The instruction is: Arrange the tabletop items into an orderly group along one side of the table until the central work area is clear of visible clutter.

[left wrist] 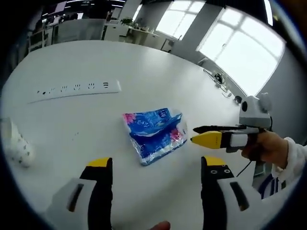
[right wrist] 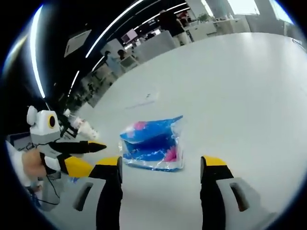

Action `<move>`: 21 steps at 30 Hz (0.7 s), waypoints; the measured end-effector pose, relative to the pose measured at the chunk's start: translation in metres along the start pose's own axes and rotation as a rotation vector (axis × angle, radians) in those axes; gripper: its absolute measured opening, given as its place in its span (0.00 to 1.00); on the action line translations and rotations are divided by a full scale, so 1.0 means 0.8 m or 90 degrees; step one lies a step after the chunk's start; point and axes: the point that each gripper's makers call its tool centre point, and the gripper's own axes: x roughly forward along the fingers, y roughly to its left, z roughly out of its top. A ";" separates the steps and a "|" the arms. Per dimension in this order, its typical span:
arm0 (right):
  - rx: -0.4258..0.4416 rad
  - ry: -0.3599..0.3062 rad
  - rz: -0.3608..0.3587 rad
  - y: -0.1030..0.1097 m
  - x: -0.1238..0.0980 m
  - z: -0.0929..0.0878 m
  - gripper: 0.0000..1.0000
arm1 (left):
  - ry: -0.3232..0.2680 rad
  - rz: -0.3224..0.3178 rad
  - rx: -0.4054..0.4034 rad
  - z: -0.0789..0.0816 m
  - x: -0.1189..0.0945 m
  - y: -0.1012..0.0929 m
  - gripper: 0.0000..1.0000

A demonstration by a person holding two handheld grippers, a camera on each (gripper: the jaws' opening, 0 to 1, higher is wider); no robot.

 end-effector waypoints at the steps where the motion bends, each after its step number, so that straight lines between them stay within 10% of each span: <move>1: 0.004 -0.002 0.002 0.002 -0.002 0.000 0.65 | -0.005 0.002 -0.001 0.000 -0.004 0.001 0.78; 21: -0.026 0.001 -0.002 0.042 -0.061 -0.028 0.65 | -0.065 0.026 -0.012 -0.015 -0.089 0.012 0.79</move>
